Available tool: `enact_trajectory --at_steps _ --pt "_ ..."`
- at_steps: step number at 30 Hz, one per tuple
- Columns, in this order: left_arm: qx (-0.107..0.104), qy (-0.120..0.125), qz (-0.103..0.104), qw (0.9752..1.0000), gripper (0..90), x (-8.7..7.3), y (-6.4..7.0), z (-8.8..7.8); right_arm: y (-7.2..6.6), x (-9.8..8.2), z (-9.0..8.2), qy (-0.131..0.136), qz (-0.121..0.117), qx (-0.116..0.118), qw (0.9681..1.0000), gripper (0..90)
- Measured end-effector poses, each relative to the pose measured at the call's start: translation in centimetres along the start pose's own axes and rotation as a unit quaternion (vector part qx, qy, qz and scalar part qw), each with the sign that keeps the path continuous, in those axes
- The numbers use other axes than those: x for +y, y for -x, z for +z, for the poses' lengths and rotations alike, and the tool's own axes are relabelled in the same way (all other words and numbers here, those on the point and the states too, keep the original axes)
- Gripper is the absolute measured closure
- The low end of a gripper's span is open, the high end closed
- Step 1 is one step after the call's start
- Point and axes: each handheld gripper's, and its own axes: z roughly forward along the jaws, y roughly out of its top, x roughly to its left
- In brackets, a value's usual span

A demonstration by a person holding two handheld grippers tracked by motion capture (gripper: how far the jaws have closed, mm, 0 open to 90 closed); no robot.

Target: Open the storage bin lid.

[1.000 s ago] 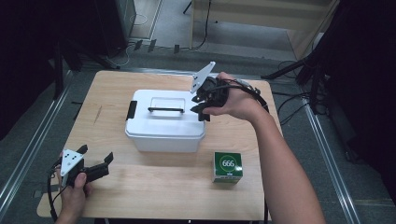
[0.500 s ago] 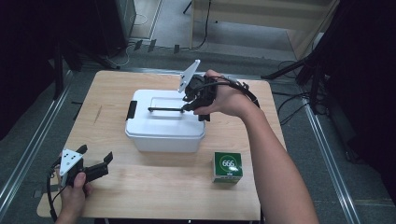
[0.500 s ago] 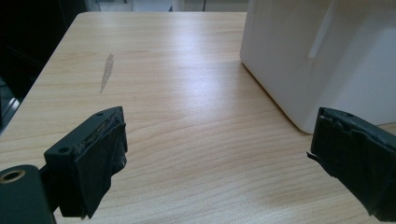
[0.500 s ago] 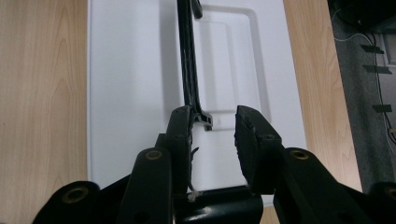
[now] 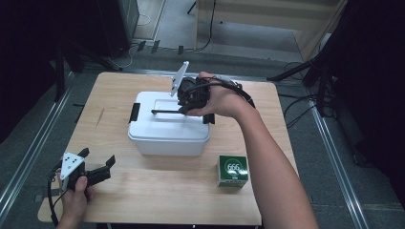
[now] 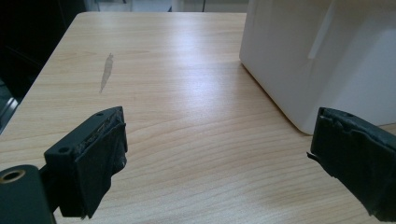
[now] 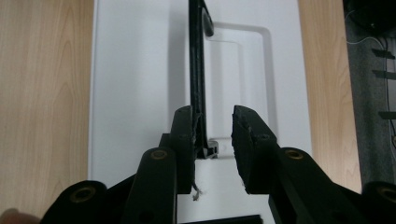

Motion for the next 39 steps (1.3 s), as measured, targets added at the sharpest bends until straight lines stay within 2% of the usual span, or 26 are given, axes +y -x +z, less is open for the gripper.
enact_trajectory --at_steps 2,3,7,8,13,18,20,23,24,26,31,35,36,39 --pt "-0.001 0.0 -0.001 1.0 4.5 0.0 0.0 0.0 -0.2 0.3 0.3 -0.011 -0.003 -0.004 0.9999 71.3" --pt "-0.001 0.0 -0.001 1.0 4.5 0.0 0.0 0.0 -0.2 0.4 0.4 -0.011 -0.009 -0.004 0.9999 71.4" --pt "-0.001 0.0 -0.001 1.0 4.5 0.0 0.0 0.0 -0.3 1.1 0.9 -0.016 -0.005 0.001 0.9999 72.1" --pt "-0.002 0.0 -0.001 1.0 4.5 0.0 0.0 0.0 -0.2 1.2 1.0 -0.013 -0.01 0.004 0.9998 72.3" --pt "-0.002 0.0 -0.002 1.0 4.5 0.0 -0.1 0.0 -0.3 2.1 1.5 -0.019 -0.011 0.002 0.9998 73.4" --pt "-0.002 0.0 -0.005 1.0 4.5 0.0 -0.1 0.0 -0.3 2.9 2.1 -0.027 -0.019 0.006 0.9994 77.8" --pt "-0.002 0.0 -0.005 1.0 4.5 0.0 -0.1 0.0 -0.4 3.0 2.1 -0.034 -0.012 0.006 0.9993 77.9" --pt "-0.002 0.0 -0.005 1.0 4.5 0.0 -0.1 0.0 -0.2 3.2 2.5 -0.036 -0.022 0.003 0.9991 78.8" --pt "-0.003 0.0 -0.005 1.0 4.5 0.0 -0.1 0.0 -0.3 3.3 2.6 -0.04 -0.013 0.002 0.9991 79.1" --pt "-0.003 -0.002 -0.004 1.0 4.5 0.0 -0.1 0.0 -0.2 3.5 2.8 -0.033 -0.022 0.004 0.9992 79.3" --pt "-0.004 -0.002 -0.004 1.0 4.5 0.0 -0.1 0.0 -0.2 3.9 3.1 -0.041 -0.012 -0.003 0.9991 83.0" --pt "-0.006 -0.003 -0.004 1.0 4.5 0.0 -0.1 0.0 0.0 4.0 3.3 -0.039 -0.02 -0.009 0.999 84.9" --pt "-0.006 -0.003 -0.004 1.0 4.5 0.0 -0.1 0.0 0.0 4.0 3.2 -0.041 -0.012 -0.012 0.999 85.3" --pt "-0.004 -0.004 -0.005 1.0 4.5 0.0 -0.1 0.1 0.2 4.0 3.1 -0.04 -0.011 -0.01 0.9991 85.6"
